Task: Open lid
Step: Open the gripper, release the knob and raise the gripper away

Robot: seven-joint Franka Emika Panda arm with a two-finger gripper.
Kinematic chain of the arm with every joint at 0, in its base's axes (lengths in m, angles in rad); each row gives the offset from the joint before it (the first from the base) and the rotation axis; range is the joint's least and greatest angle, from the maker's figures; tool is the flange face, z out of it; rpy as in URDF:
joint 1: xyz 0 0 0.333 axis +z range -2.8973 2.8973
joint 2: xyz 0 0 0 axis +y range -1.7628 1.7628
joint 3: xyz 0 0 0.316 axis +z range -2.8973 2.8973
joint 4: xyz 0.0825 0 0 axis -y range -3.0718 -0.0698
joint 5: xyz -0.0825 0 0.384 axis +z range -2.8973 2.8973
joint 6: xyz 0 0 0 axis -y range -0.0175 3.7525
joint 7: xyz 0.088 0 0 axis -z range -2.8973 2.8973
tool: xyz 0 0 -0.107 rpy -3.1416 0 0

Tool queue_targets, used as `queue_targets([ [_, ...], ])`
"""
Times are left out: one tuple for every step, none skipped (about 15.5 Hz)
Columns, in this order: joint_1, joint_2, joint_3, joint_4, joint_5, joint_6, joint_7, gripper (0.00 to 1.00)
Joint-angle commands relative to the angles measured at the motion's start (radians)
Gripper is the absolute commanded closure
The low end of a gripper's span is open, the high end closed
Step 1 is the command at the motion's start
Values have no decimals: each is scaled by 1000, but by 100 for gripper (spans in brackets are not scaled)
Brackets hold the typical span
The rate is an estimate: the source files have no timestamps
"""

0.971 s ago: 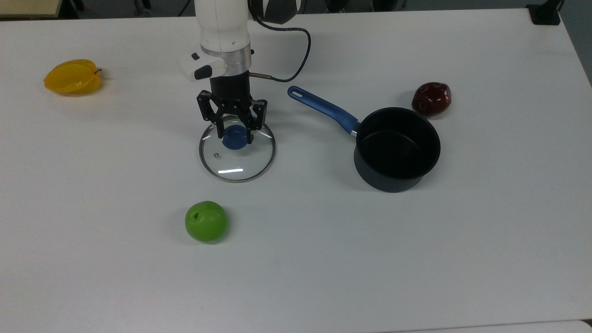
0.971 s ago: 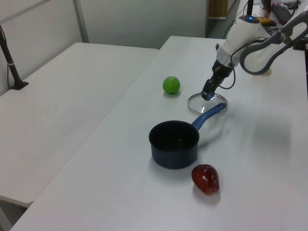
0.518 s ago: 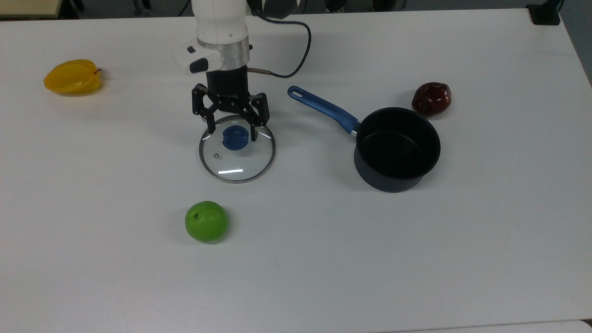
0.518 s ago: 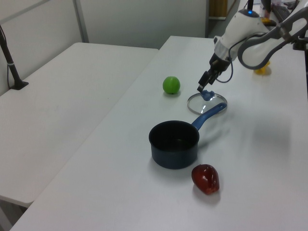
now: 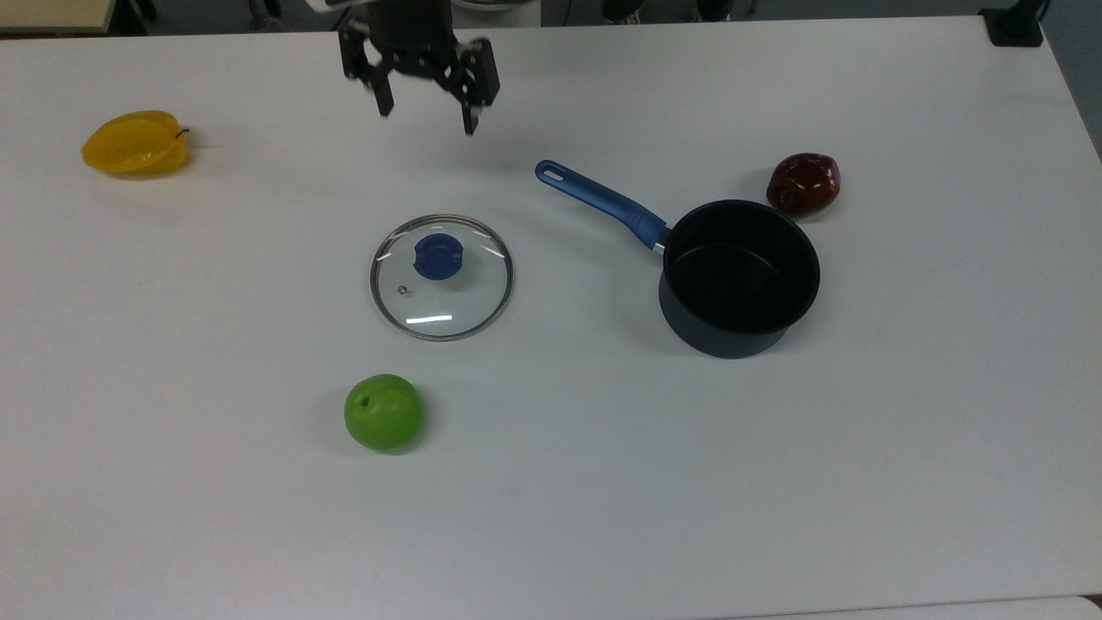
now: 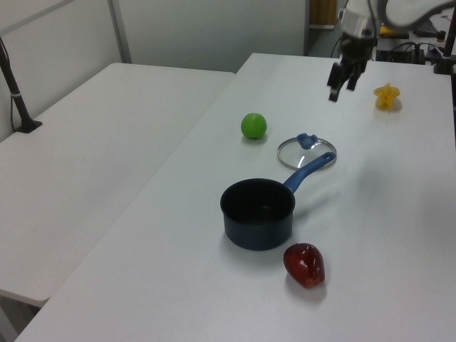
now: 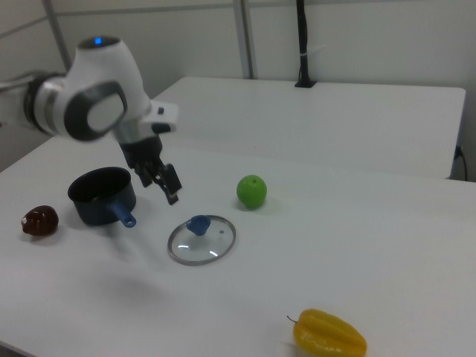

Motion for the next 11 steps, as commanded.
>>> queue_targets([
  [-8,17,-27,182,19,-264,-11,0],
  [-5,17,-34,205,19,-288,-29,0],
  [-2,20,-37,225,19,-315,-78,0],
  [0,27,-40,241,19,-336,-136,0],
  [-3,44,-43,264,19,-354,-173,0],
  [-3,61,-48,295,19,-385,-176,0],
  [-2,78,-53,324,19,-420,-173,0],
  [-2,89,-54,340,19,-446,-170,0],
  [-5,93,-56,346,18,-447,-172,0],
  [-8,96,-54,352,18,-445,-172,0],
  [-10,99,-56,355,18,-442,-172,0],
])
